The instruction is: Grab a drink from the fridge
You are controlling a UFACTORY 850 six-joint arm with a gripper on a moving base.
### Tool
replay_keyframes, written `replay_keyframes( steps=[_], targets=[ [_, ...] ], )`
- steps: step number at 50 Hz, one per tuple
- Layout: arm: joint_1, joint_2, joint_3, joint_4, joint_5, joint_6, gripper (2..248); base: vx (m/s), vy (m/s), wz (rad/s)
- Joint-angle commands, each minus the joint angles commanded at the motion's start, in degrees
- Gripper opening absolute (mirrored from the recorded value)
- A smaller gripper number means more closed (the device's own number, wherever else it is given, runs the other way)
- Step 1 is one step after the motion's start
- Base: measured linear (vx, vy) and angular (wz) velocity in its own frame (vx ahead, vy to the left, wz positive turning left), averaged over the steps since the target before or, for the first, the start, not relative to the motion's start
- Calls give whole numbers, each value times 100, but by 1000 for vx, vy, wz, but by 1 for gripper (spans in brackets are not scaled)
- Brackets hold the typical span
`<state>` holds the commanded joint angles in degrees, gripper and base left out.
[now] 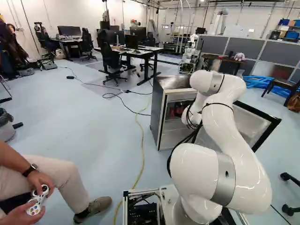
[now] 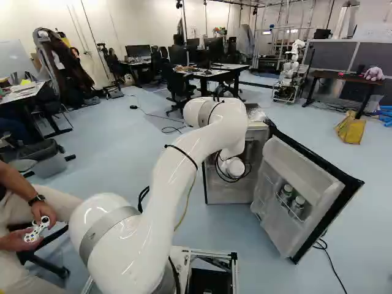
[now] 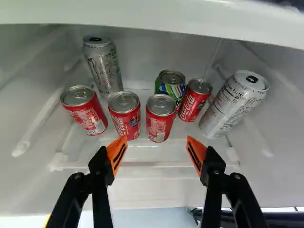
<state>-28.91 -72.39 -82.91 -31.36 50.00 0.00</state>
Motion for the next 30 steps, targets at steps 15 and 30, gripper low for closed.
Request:
replay_keyframes(
  steps=[15, 30],
  targets=[
    [79, -93, -168, 187, -111, 0, 183, 0, 0, 0],
    [159, -197, -357, 375, -228, 0, 183, 0, 0, 0]
  ],
)
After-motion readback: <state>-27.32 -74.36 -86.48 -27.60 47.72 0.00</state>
